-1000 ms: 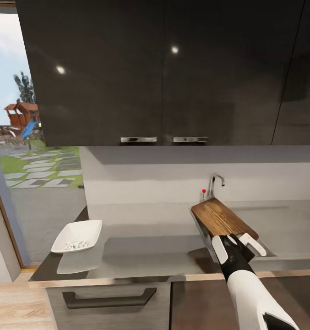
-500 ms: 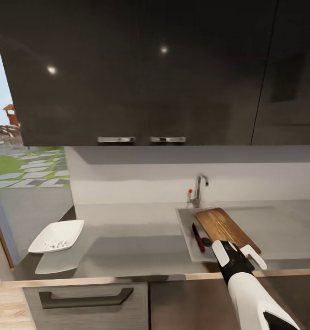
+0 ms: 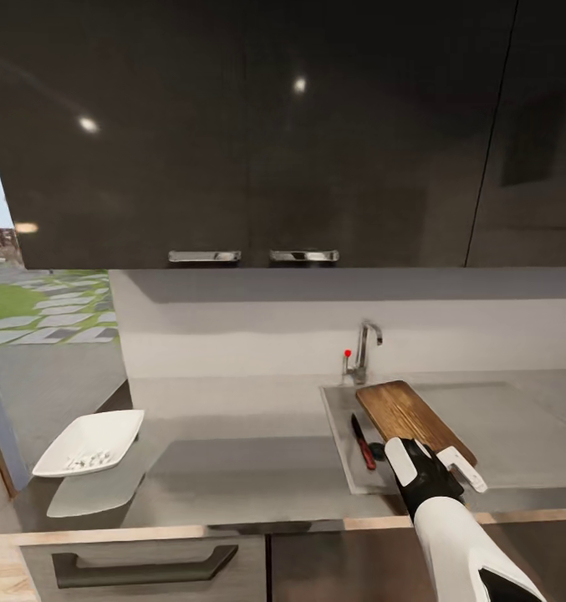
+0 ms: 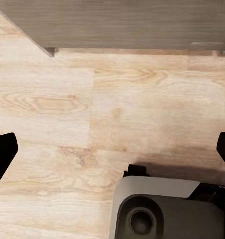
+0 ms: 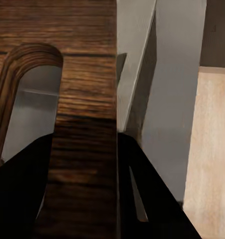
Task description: In the kitchen, take the Vidalia onion out of the sink, dice it on the chopping board with the paring knife, put the diced onion into the bowl on the countertop, then place both the paring knife and the chopping board into the sink.
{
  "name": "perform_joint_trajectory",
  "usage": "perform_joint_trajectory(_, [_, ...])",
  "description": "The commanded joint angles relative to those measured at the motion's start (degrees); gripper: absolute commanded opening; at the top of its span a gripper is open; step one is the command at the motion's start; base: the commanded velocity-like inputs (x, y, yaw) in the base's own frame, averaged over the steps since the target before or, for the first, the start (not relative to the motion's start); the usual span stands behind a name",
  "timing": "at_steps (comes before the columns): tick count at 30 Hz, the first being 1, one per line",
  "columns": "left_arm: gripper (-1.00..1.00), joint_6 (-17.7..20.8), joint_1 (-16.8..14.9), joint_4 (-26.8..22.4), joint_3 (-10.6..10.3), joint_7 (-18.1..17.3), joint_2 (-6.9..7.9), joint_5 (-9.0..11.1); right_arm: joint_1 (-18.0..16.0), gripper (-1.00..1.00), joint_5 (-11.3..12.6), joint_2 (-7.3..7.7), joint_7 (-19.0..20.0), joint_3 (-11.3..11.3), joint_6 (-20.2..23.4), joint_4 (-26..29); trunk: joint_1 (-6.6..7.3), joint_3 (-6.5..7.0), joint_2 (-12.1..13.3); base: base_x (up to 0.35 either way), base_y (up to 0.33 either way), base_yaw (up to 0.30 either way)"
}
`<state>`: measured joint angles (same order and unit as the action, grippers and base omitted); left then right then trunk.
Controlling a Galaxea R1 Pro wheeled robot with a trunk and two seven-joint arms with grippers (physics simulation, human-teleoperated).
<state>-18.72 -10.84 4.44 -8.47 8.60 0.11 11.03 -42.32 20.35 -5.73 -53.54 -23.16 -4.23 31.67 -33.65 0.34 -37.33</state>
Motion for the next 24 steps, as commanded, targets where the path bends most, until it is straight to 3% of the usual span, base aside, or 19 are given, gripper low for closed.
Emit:
perform_joint_trajectory(1, [1.0,-0.35,-0.06,0.22,-0.49,0.01,-0.03,0.48,0.0,-1.0,0.25,-0.05,0.01,-0.14,-0.43,0.06,-0.04,-0.01,-0.03,0.207,0.0,0.0])
perform_joint_trajectory(9, [1.0,-0.35,-0.09,0.22,-0.49,0.01,-0.03,0.48,-0.01,-1.0,0.23,-0.07,-0.14,-0.06,-0.43,0.04,-0.04,-0.05,-0.03,0.168,0.003,0.0])
perform_joint_trajectory(24, [1.0,-0.35,-0.11,0.22,-0.49,0.0,-0.03,0.48,0.0,-1.0,0.22,-0.25,-1.22,0.04,-0.43,-0.11,-0.04,-1.18,-0.03,0.007,0.0,-0.062])
